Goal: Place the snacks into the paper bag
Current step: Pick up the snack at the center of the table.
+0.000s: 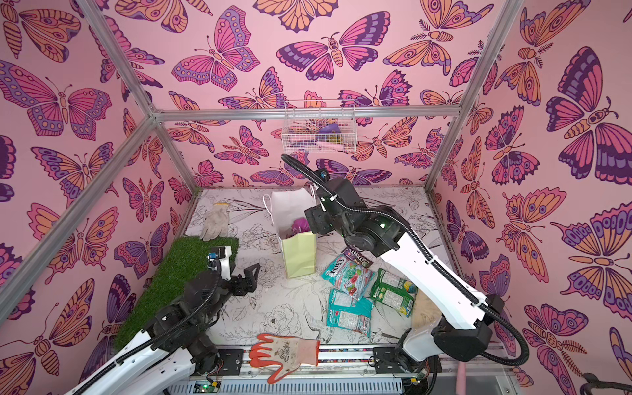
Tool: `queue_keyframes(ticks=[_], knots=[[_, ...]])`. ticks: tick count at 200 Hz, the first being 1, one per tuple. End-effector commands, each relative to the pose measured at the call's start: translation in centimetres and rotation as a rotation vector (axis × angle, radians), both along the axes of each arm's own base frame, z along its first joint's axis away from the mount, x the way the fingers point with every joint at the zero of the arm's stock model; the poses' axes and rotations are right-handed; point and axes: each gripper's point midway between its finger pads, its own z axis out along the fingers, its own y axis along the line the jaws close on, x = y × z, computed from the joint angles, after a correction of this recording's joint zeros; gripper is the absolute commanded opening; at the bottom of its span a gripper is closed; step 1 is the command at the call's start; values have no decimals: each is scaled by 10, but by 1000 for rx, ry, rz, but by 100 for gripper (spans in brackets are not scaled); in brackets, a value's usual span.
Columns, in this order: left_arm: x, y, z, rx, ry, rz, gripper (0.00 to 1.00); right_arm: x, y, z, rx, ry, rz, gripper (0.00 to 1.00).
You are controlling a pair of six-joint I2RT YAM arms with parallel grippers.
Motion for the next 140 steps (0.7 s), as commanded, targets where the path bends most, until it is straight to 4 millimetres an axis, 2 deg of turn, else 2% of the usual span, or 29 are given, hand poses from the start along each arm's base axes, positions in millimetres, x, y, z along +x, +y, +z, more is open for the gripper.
queue_keyframes(ticks=[1, 49, 140], knots=[[1, -2, -2, -9, -6, -1, 93, 3, -19, 5, 27, -24, -64, 87], [1, -8, -2, -19, -20, -32, 93, 1, -44, -17, 30, 20, -117, 88], [2, -16, -2, -28, -46, -69, 94, -18, -83, -95, -14, 172, -193, 88]])
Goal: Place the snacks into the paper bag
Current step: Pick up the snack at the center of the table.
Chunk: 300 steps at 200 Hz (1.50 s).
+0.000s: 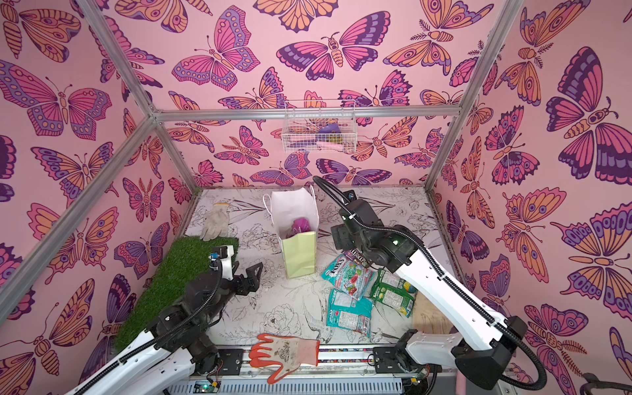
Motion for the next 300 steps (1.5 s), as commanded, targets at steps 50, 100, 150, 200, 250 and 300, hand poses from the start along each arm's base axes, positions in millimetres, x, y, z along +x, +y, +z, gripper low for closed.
queue_keyframes(ticks=[50, 100, 150, 200, 250, 300], knots=[[1, -8, -4, -3, -15, -34, 94, -12, -17, -39, 13, 93, -42, 90], [1, -9, -8, -5, -7, -37, 94, -16, -19, -62, -6, 146, -58, 92], [2, -9, -10, -2, -4, -35, 94, -20, -18, -91, -11, 210, -71, 95], [4, -11, -10, 4, -4, -35, 94, -21, -28, -112, -41, 248, -119, 99], [6, -13, -11, 10, 2, -38, 94, -21, -45, -137, -61, 306, -214, 99], [7, -13, -10, 16, -1, -36, 94, -23, -53, -153, -32, 337, -272, 99]])
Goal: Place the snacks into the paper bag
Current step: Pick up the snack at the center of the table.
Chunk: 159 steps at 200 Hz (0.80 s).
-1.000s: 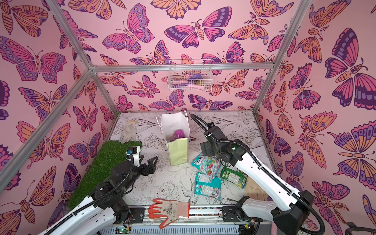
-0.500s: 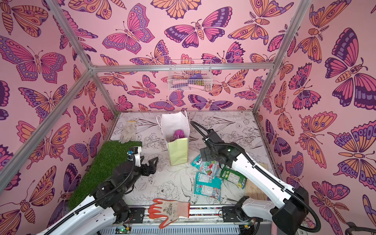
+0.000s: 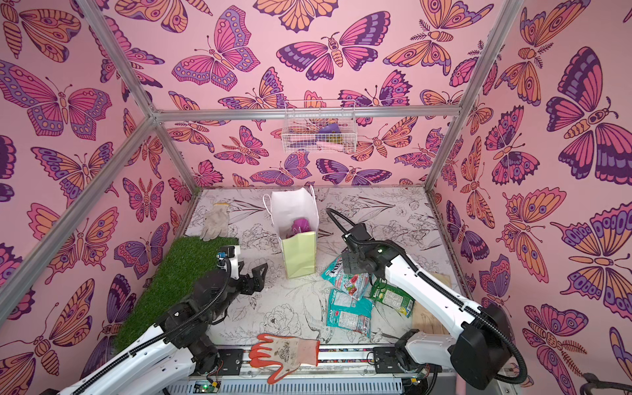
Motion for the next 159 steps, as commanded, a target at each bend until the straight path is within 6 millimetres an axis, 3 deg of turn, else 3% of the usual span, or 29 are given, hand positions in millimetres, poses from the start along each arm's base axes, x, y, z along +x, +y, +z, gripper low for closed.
queue_keyframes(ticks=[1, 62, 93, 159], knots=[[1, -3, 5, -2, -20, -16, 94, 1, -5, -5, 24, 0, -63, 99], [0, -3, 0, -3, -10, -16, 94, -1, -33, -26, 81, 54, -249, 99], [-1, -3, -1, -4, -10, -14, 94, -5, -36, -34, 142, 110, -290, 99], [-1, -3, -2, -8, -7, -15, 94, -10, -22, -49, 310, 167, -269, 99]])
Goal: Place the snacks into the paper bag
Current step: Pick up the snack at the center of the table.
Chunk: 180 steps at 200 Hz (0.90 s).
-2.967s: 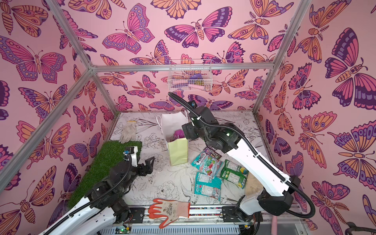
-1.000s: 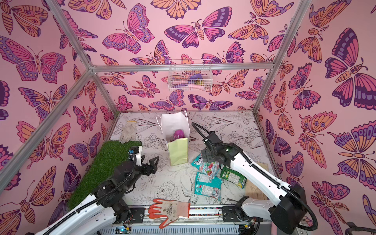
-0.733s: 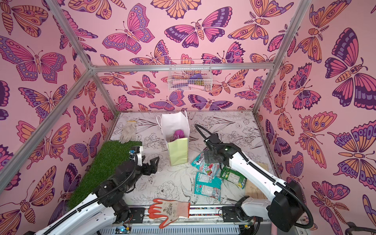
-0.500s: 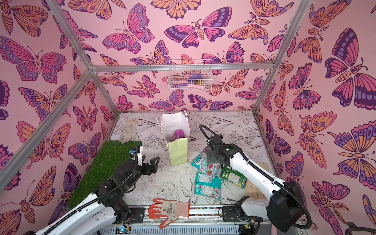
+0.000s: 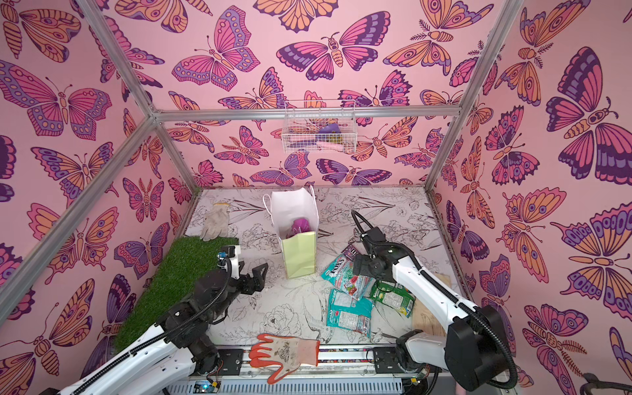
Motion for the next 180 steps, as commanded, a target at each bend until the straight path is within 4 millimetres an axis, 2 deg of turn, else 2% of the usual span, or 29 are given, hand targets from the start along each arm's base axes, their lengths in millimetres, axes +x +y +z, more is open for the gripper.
queue_keyframes(ticks=[1, 31, 97, 180], knots=[[-2, -2, -2, -7, -7, -15, 94, 0, 10, 2, 103, -8, -15, 99], [-2, -2, -3, -11, -7, -14, 94, 0, 7, -1, 134, -6, -46, 99], [-3, -2, -3, -15, -6, -15, 94, -1, -1, -12, 194, 26, -118, 88], [-3, -2, -5, -14, 0, -11, 94, 0, 9, -21, 320, 31, -132, 87]])
